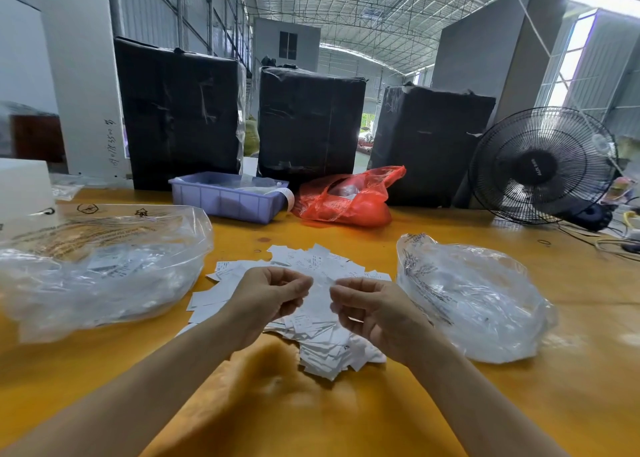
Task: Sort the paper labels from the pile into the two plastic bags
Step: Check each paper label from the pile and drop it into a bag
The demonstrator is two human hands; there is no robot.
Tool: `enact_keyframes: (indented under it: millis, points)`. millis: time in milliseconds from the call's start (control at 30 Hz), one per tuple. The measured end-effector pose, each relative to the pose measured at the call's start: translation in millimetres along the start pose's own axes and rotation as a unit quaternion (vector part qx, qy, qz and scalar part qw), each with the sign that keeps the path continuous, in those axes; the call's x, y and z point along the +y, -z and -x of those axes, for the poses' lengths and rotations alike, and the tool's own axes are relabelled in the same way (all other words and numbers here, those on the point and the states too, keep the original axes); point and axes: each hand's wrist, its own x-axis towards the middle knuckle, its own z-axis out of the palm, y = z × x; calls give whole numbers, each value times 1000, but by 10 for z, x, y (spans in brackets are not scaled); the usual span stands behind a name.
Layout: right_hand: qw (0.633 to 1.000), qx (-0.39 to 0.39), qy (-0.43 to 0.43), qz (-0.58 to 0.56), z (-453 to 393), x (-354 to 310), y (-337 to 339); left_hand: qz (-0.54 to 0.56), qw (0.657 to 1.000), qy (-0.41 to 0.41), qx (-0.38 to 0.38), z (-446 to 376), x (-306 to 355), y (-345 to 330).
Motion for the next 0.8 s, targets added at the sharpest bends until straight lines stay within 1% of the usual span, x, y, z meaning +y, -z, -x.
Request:
enact_keyframes:
  millis: [133,433,467,533,567,600,700,800]
  points:
    - [999,-25,-5,27,0,25,18,-9,1000,-9,20,4,7,14]
    - [999,7,28,32,-25,64,14,-27,999,-16,4,16,20,6]
    - [997,11,48,65,-26,73,11,-38,999,-24,2,17,26,9]
    - [974,18,113,196,-26,74,21,-81,995,-48,-11,23,43,16]
    - [961,6,140,240,-22,75,16,-106,992,-60,-23,28,51,15]
    - [955,-12,153,255,-25,81,11,-124,989,-69,-34,31,56,13]
    - [964,-53,150,212,-19,111,-9,-135,986,-80,-48,35,58,0]
    - [967,-39,136,210,-18,131,-19,-118,989,-76,-51,40,62,-4]
